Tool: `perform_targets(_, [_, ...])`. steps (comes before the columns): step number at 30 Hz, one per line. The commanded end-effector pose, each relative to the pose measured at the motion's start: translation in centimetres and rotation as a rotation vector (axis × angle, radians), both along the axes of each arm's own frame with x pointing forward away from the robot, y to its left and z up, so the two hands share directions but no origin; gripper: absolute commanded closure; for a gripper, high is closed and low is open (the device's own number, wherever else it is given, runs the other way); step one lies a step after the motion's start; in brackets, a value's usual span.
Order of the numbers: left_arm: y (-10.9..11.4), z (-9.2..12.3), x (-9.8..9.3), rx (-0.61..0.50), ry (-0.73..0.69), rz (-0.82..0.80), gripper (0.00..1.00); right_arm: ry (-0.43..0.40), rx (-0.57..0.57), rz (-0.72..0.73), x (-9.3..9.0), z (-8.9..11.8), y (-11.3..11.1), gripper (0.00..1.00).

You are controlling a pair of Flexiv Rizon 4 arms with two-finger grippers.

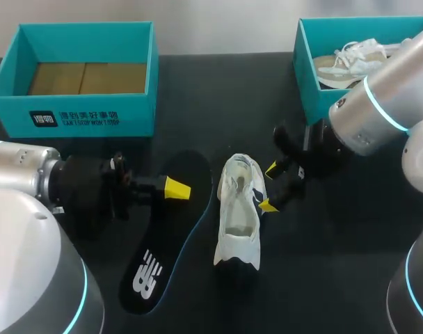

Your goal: Take the shoe out of the shoebox, open the shoe tongue, remove and reinsert the insole, then place the shoe into the shoebox

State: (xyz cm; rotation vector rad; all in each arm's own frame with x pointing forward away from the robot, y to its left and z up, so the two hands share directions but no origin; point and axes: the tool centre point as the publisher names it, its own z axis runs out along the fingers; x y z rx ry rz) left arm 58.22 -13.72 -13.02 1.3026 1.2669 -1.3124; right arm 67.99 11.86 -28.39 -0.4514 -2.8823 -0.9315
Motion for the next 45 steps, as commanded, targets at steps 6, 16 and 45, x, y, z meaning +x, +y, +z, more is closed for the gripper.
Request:
perform_targets(6, [0.1,0.1,-0.3,0.001,-0.002,0.005,1.00,-0.001,-0.001,-0.001,-0.1,0.0,0.1,0.00])
perform_targets(16, [0.1,0.1,-1.0,0.009,0.020,0.029,1.00,-0.020,-0.013,0.015,-0.2,-0.1,0.2,0.00])
perform_targets(45, [-0.5,-5.0,-5.5,0.020,0.531,0.060,1.00,-0.145,-0.240,0.044,-3.5,-6.9,-1.8,0.00])
